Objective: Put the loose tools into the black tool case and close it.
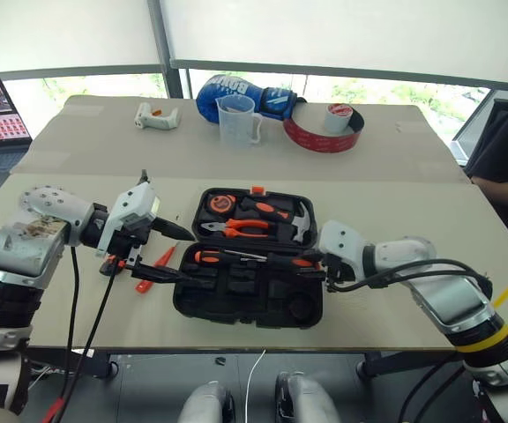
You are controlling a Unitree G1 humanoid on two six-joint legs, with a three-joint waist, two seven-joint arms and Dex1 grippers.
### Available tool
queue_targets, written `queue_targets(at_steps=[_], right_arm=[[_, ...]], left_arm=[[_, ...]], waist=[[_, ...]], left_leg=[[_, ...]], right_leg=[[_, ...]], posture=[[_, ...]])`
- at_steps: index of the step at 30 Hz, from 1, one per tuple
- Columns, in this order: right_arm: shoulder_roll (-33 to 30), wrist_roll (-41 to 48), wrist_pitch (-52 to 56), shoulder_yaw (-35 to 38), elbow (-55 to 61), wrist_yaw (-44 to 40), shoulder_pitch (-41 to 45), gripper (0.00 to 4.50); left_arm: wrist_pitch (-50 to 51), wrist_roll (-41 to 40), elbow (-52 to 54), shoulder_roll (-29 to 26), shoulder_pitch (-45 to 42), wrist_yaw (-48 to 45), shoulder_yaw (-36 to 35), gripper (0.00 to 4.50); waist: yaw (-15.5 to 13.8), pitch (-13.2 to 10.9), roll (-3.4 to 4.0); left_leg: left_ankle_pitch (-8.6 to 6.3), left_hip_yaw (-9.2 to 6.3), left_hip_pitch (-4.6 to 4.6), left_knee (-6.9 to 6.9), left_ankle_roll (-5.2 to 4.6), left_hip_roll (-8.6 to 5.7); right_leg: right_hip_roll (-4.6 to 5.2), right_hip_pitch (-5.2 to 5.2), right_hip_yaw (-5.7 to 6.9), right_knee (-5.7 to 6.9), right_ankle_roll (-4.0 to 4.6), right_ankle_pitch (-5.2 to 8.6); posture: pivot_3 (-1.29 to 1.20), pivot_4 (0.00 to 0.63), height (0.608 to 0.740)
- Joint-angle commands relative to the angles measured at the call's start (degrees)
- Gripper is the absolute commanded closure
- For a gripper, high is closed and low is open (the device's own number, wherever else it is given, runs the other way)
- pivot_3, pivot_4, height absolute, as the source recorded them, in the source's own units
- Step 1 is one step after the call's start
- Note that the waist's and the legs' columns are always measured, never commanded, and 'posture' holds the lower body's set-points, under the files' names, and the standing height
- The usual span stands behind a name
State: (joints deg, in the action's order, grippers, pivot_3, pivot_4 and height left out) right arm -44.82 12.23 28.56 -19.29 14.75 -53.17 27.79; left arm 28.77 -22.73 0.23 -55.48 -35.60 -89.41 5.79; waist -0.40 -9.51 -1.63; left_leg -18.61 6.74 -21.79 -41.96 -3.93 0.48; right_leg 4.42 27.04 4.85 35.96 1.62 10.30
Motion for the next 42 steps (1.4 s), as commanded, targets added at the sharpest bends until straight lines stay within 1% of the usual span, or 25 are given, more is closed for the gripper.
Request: queue_targets(at_steps=[1, 4, 10, 14, 18, 20, 22, 25, 26, 27, 28, 33, 36, 42], right_arm=[[0.42, -0.25, -3.41, 0.83, 1.76, -2.39, -0.78, 3.44], [2.29, 1.76, -3.50, 2.72, 2.76, -2.45, 0.37, 3.44], [3.03, 1.02, -4.62, 2.97, 2.37, -4.37, -0.02, 3.44], [1.97, -2.05, -5.04, 1.04, 0.75, -5.39, 0.70, 3.44], [1.97, -3.27, -5.62, 0.47, -1.04, -6.94, 1.36, 3.44], [2.58, -3.75, -4.85, 0.52, -1.99, -6.71, 1.97, 2.43], [3.28, -3.81, -4.10, 0.77, -2.59, -6.33, 2.60, 1.86], [4.54, -1.75, -1.54, 2.13, -1.83, -6.28, 3.35, 0.84], [4.94, -1.04, -0.50, 2.66, -1.41, -6.21, 3.54, 0.44], [5.19, -0.62, 0.23, 3.00, -1.12, -6.12, 3.67, 0.16], [5.27, -0.53, 0.52, 3.13, -0.93, -6.05, 3.74, 0.02], [6.90, 0.90, 2.26, 4.48, -0.18, -5.25, 4.30, 0.02], [9.30, 1.22, 3.78, 4.34, -1.07, -3.59, 5.79, 0.73], [12.66, -1.03, 3.07, 1.87, -4.85, -2.26, 8.19, 2.84]], left_arm=[[-0.46, -0.51, 0.20, -0.49, -0.90, 0.25, -1.34, 0.00], [-0.72, -0.44, -0.08, -0.28, -1.14, 0.28, -1.24, 0.00], [-1.11, -0.17, -0.67, 0.38, -1.91, 0.46, -0.73, 0.00], [-1.40, -0.08, -0.56, 0.62, -2.07, 0.25, -0.62, 0.00], [-1.76, 0.13, -0.73, 0.72, -2.27, 0.19, -0.51, 0.00], [-1.87, 0.19, -0.87, 0.78, -2.48, 0.24, -0.47, 0.00], [-1.95, 0.23, -0.92, 0.83, -2.58, 0.27, -0.46, 0.00], [-1.91, 0.27, -0.91, 0.88, -2.63, 0.31, -0.44, 0.00], [-1.90, 0.28, -0.90, 0.86, -2.61, 0.33, -0.45, 0.00], [-1.89, 0.28, -0.90, 0.84, -2.57, 0.35, -0.46, 0.00], [-1.90, 0.29, -0.91, 0.83, -2.53, 0.37, -0.48, 0.00], [-1.77, 0.25, -0.92, 0.89, -2.44, 0.54, -0.55, 0.00], [-2.30, 0.57, -1.23, 1.15, -2.35, 0.66, -0.33, 0.00], [-2.95, 1.02, -1.42, 1.52, -1.98, 0.82, -0.12, 0.00]], waist=[[0.01, 0.00, 0.00], [0.11, 0.00, 0.00], [0.29, -0.01, 0.01], [0.28, -0.01, 0.01], [0.27, -0.01, 0.01], [0.26, -0.01, 0.01], [0.25, -0.01, 0.01], [0.25, -0.01, 0.01], [0.25, -0.01, 0.01], [0.25, -0.01, 0.01], [0.25, -0.01, 0.01], [0.26, -0.01, 0.01], [0.26, -0.01, 0.01], [0.40, -0.01, 0.01]], left_leg=[[0.02, 0.00, 0.02, -0.01, 0.03, 0.00], [0.04, 0.00, 0.07, -0.12, 0.07, 0.05], [0.07, 0.01, 0.06, -0.37, 0.13, 0.15], [0.07, 0.01, 0.03, -0.54, 0.12, 0.16], [0.07, 0.01, 0.00, -0.67, 0.12, 0.18], [0.07, 0.01, -0.01, -0.73, 0.11, 0.18], [0.07, 0.01, 0.00, -0.79, 0.11, 0.18], [0.07, 0.01, 0.03, -0.80, 0.11, 0.18], [0.07, 0.01, 0.04, -0.80, 0.11, 0.18], [0.07, 0.01, 0.03, -0.80, 0.11, 0.19], [0.07, 0.01, 0.03, -0.80, 0.11, 0.20], [0.06, 0.01, 0.01, -0.80, 0.10, 0.19], [0.06, 0.00, 0.02, -0.80, 0.10, 0.19], [0.06, 0.00, 0.02, -0.80, 0.10, 0.19]], right_leg=[[0.00, -0.01, -0.02, 0.03, -0.11, 0.07], [-0.01, -0.03, -0.06, 0.12, -0.13, 0.09], [-0.04, -0.04, -0.09, 0.26, -0.11, 0.08], [-0.03, -0.05, -0.12, 0.35, -0.09, 0.07], [-0.04, -0.04, -0.12, 0.43, -0.08, 0.06], [-0.04, -0.03, -0.13, 0.50, -0.08, 0.07], [-0.03, -0.02, -0.21, 0.63, -0.06, 0.08], [-0.04, -0.02, -0.36, 0.72, -0.01, 0.12], [-0.04, -0.01, -0.41, 0.75, 0.02, 0.14], [-0.04, -0.01, -0.43, 0.76, 0.04, 0.14], [-0.04, 0.00, -0.43, 0.76, 0.05, 0.15], [-0.04, 0.01, -0.43, 0.77, 0.06, 0.15], [-0.05, 0.01, -0.43, 0.78, 0.06, 0.15], [-0.08, 0.02, -0.43, 0.80, 0.08, 0.14]], posture=[[0.00, 0.150, 0.714], [0.00, 0.150, 0.714], [0.00, 0.150, 0.714], [0.00, 0.150, 0.714], [0.00, 0.150, 0.714], [0.00, 0.150, 0.714], [0.00, 0.150, 0.714], [0.00, 0.150, 0.714], [0.00, 0.150, 0.714], [0.00, 0.150, 0.714], [0.00, 0.150, 0.714], [0.00, 0.150, 0.714], [0.00, 0.150, 0.714], [0.00, 0.150, 0.714]])
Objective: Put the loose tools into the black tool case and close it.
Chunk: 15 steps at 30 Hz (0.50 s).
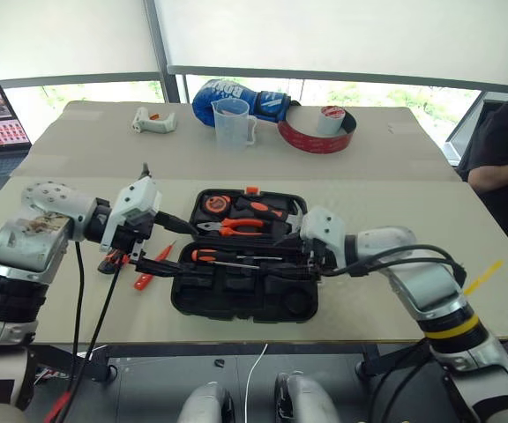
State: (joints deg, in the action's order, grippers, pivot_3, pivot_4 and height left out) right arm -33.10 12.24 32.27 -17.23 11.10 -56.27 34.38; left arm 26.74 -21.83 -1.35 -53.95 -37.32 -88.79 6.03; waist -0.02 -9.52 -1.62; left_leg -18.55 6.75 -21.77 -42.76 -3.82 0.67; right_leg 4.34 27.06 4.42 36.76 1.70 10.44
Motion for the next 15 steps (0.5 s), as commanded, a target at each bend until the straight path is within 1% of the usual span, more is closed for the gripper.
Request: queue_targets(at_steps=[1, 3, 5, 10, 13, 15], right_arm=[[1.32, -1.55, -1.06, -0.63, -1.97, 0.97, 1.89, 3.11], [1.79, -2.53, -1.82, -1.45, -3.02, 0.95, 2.22, 3.86], [2.00, -3.54, -2.11, -2.94, -3.70, 0.47, 2.31, 4.47], [0.47, -8.29, -3.04, -9.20, -4.38, -1.55, 0.63, 4.47], [-0.25, -12.44, -5.81, -12.52, -6.79, -1.73, 0.01, 4.47], [-0.36, -13.61, -7.18, -13.08, -7.46, -2.18, -0.45, 4.47]], left_arm=[[-0.94, 0.13, 0.18, 0.02, -0.23, 0.22, -0.37, 0.00], [-0.96, 0.14, 0.25, 0.06, -0.14, 0.31, -0.40, 0.00], [-0.96, 0.12, 0.29, 0.07, 0.04, 0.47, -0.49, 0.00], [-0.97, 0.01, 0.63, 0.00, 0.86, 0.92, -0.74, 0.00], [-0.84, -0.11, 0.92, -0.04, 1.30, 1.17, -0.91, 0.00], [-0.78, -0.13, 1.04, -0.10, 1.51, 1.34, -1.02, 0.00]], waist=[[0.04, 0.00, 0.00], [-0.01, 0.00, 0.00], [-0.01, 0.00, 0.00], [0.18, 0.01, 0.01], [0.20, 0.01, 0.01], [0.14, 0.02, 0.00]], left_leg=[[0.00, 0.00, 0.00, 0.00, 0.00, 0.00], [0.00, 0.00, -0.01, 0.00, 0.00, -0.01], [0.00, 0.00, -0.03, 0.00, 0.00, -0.01], [0.00, 0.00, -0.01, 0.00, 0.00, -0.01], [0.00, 0.00, 0.04, 0.01, 0.00, -0.01], [0.00, 0.00, 0.07, 0.01, 0.00, -0.01]], right_leg=[[0.00, 0.00, 0.00, 0.00, 0.02, -0.01], [0.00, 0.00, 0.01, 0.00, 0.06, -0.03], [0.01, 0.00, 0.02, 0.00, 0.07, -0.04], [0.00, 0.01, 0.01, 0.00, 0.05, -0.02], [0.01, -0.01, 0.00, 0.02, 0.02, 0.01], [0.01, -0.02, 0.00, 0.02, 0.01, 0.02]], posture=[[0.00, 0.150, 0.714], [0.00, 0.150, 0.714], [0.00, 0.150, 0.714], [0.00, 0.150, 0.714], [0.00, 0.150, 0.714], [0.00, 0.150, 0.714]])
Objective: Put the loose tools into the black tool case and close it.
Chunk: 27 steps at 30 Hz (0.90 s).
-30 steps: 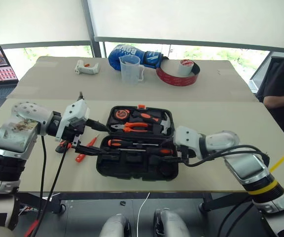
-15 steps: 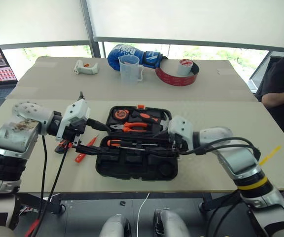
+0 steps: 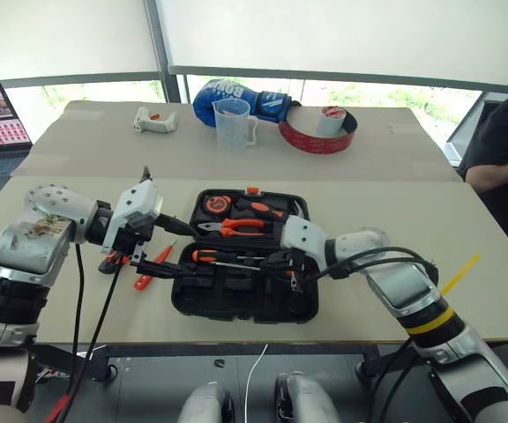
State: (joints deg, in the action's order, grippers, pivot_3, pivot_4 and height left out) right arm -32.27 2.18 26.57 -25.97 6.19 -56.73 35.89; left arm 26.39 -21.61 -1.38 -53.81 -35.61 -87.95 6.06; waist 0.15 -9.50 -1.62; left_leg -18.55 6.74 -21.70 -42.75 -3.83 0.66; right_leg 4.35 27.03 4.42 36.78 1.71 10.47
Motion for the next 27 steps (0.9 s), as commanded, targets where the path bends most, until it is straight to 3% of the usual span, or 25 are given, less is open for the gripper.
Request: queue_targets(at_steps=[1, 4, 9, 12, 19, 23, 27], right_arm=[[-0.90, -3.51, -1.55, -4.06, -2.65, -1.62, -2.11, 4.47], [0.30, -2.52, -3.37, -1.78, -2.45, -1.00, -1.75, 4.47], [5.05, 6.15, -1.22, 8.50, 0.87, 0.98, 0.05, 4.47], [4.90, 12.30, 3.77, 13.00, 4.66, -0.71, 0.74, 3.67], [-0.72, 27.92, 11.37, 22.81, 16.08, -5.98, 0.19, 1.33], [-3.46, 29.29, 11.09, 22.88, 18.08, -6.86, -1.87, 0.03], [-4.53, 29.68, 10.69, 22.66, 18.77, -6.08, -3.06, 0.03]], left_arm=[[-0.45, -0.35, 1.09, -0.30, -0.09, 0.56, -1.10, 0.00], [-0.63, -0.20, 0.83, -0.59, 0.48, 1.31, -1.66, 0.00], [2.11, -1.81, 3.42, -1.83, 5.57, 6.40, -6.79, 0.00], [5.38, -3.54, 6.84, -2.35, 12.13, 11.25, -13.14, 0.00], [10.07, -1.16, 14.95, 2.44, 42.86, 25.86, -40.36, 0.00], [8.85, -0.46, 14.97, 4.55, 51.75, 28.16, -46.07, 0.00], [9.72, -1.94, 14.42, 3.78, 50.91, 29.76, -45.37, 0.00]], waist=[[-0.06, 0.02, 0.00], [-0.04, 0.02, 0.00], [0.57, 0.00, 0.00], [0.61, 0.00, 0.01], [0.70, -0.02, 0.03], [-0.03, -0.02, 0.03], [-1.08, -0.03, 0.03]], left_leg=[[0.00, 0.00, 0.03, 0.00, 0.00, 0.00], [-0.01, 0.00, 0.22, 0.01, -0.01, 0.00], [-0.01, 0.02, 0.30, 0.07, 0.01, 0.10], [0.02, 0.02, 0.10, 0.07, 0.05, 0.12], [-0.01, -0.02, 0.30, 0.62, 0.11, 0.13], [-0.05, -0.03, 0.48, 0.79, 0.18, 0.10], [-0.25, -0.05, 0.47, 0.79, 0.65, 0.07]], right_leg=[[0.00, -0.02, 0.00, 0.00, 0.00, 0.00], [0.02, -0.19, -0.02, -0.02, -0.01, 0.01], [0.07, -0.19, -0.14, 0.00, 0.05, 0.03], [0.08, 0.03, -0.16, 0.06, 0.41, -0.18], [0.26, 0.08, -0.19, -0.12, 0.48, -0.20], [0.54, -0.01, 0.02, -0.10, 0.71, -0.04], [0.75, -0.01, 0.21, -0.09, 0.70, -0.01]], posture=[[0.00, 0.150, 0.714], [0.00, 0.150, 0.714], [0.00, 0.150, 0.714], [0.00, 0.150, 0.714], [0.00, 0.150, 0.714], [0.00, 0.150, 0.714], [0.00, 0.150, 0.714]])
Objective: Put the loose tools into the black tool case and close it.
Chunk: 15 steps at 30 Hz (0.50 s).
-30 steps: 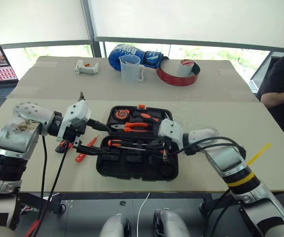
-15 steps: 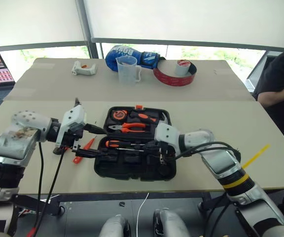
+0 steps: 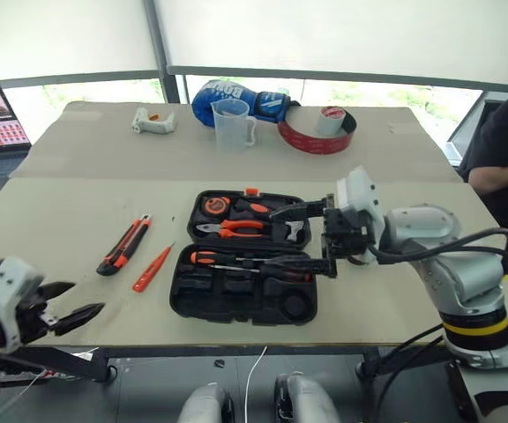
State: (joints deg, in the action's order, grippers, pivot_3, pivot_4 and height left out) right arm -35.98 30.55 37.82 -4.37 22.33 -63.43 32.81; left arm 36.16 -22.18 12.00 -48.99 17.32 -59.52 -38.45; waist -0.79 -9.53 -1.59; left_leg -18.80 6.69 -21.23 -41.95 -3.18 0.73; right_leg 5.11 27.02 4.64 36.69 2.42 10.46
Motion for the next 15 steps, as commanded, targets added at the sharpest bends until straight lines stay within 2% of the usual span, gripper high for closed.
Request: queue_targets(at_steps=[1, 7, 11, 15], right_arm=[[-0.84, 1.20, -0.60, 1.04, 2.78, 1.03, -0.18, 0.03], [-0.81, 0.66, -0.85, 0.88, 4.41, 3.72, -1.56, 0.03], [-1.11, 0.33, -0.70, 0.91, 7.12, 6.25, -3.53, 0.03], [-1.38, 0.71, -0.08, 0.72, 9.57, 8.38, -4.96, 0.03]], left_arm=[[1.14, -2.25, 1.37, -1.55, -3.55, 1.69, 0.07, 0.00], [11.48, -6.82, 5.03, -4.94, -13.74, 4.58, 7.70, 0.00], [21.34, -7.49, 8.10, -6.59, -23.34, 10.03, 17.83, 0.00], [28.35, -4.12, 5.24, -6.18, -31.55, 16.02, 28.15, 0.00]], waist=[[-0.27, 0.00, 0.00], [-0.26, 0.01, -0.02], [0.12, 0.01, -0.02], [0.32, 0.01, -0.03]], left_leg=[[0.02, 0.00, 0.00, 0.00, 0.11, -0.01], [0.08, -0.03, 0.00, 0.00, 0.24, 0.02], [0.30, -0.03, -0.04, 0.12, -0.17, 0.01], [0.32, -0.03, -0.04, 0.15, -0.20, 0.01]], right_leg=[[0.09, -0.01, 0.07, 0.01, -0.07, 0.03], [0.13, -0.08, 0.31, 0.05, -0.21, 0.01], [0.13, -0.07, 0.46, 0.03, 0.15, -0.15], [0.08, -0.10, 0.58, 0.02, 0.19, -0.12]], posture=[[0.00, 0.150, 0.714], [0.00, 0.150, 0.714], [0.00, 0.150, 0.714], [0.00, 0.150, 0.714]])
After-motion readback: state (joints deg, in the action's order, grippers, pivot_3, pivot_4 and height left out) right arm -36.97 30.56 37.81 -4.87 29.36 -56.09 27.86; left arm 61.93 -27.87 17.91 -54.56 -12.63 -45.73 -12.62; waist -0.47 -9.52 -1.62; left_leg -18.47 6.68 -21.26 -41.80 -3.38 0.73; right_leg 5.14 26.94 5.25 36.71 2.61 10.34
